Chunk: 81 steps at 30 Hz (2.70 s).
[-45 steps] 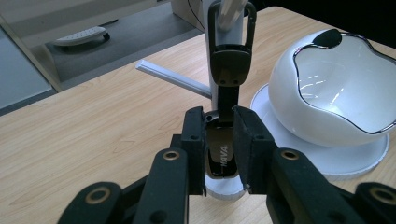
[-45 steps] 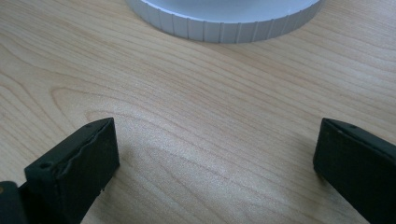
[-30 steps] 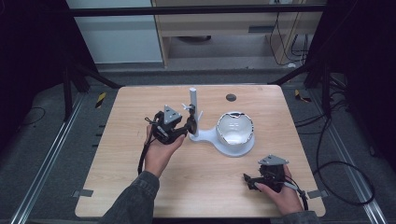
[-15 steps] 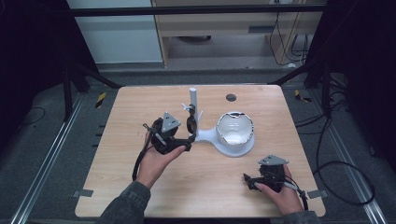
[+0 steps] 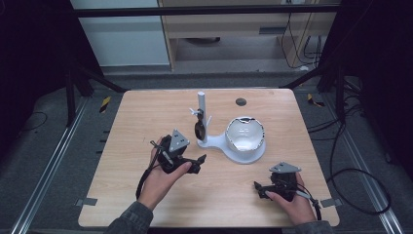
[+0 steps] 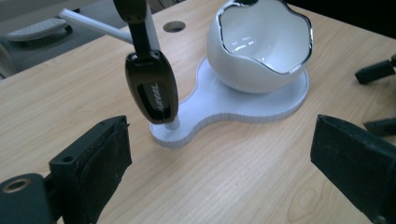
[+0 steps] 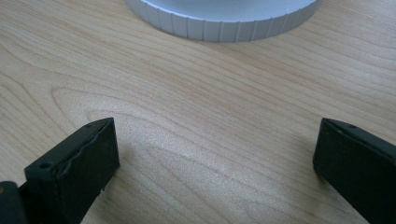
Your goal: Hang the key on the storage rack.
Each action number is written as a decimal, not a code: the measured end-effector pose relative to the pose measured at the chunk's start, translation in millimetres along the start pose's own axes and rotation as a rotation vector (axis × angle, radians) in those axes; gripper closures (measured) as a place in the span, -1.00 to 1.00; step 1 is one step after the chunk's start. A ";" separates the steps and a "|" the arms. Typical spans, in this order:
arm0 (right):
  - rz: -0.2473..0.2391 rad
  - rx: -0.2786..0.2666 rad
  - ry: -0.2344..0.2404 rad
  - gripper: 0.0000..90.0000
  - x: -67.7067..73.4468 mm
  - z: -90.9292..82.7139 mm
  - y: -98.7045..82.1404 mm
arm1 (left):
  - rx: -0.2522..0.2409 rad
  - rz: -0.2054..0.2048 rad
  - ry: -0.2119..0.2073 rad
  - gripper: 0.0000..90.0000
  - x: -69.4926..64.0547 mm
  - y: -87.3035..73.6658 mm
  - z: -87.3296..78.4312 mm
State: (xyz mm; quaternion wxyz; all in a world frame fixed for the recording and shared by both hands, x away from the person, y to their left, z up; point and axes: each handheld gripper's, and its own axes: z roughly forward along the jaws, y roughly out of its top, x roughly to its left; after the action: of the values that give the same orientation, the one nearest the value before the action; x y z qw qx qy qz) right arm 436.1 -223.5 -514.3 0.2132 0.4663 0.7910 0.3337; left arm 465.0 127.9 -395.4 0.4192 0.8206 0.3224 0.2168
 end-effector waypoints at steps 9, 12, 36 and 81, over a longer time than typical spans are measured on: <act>0.016 0.003 0.009 -0.99 1.0 -0.9 0.2 | 0.031 0.011 -0.009 -0.93 2.1 -17.1 -7.5; 0.016 0.003 0.008 -0.99 1.0 -0.9 0.2 | 0.053 0.011 -0.009 -0.93 2.4 -26.1 -8.8; 0.010 0.002 0.003 -0.99 0.9 -0.8 -0.2 | 0.138 -0.057 0.043 -0.92 29.2 -90.3 -22.3; 0.013 0.002 0.002 -0.99 1.3 -0.9 -0.3 | 0.204 -0.192 0.201 -0.90 95.9 -143.9 -22.3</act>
State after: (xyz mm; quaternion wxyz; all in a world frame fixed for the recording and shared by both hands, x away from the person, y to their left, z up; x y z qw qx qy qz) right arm 434.7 -222.7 -513.8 0.2095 0.4714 0.7886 0.3348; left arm 468.0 271.7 -493.9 0.3181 0.7986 0.4599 0.2227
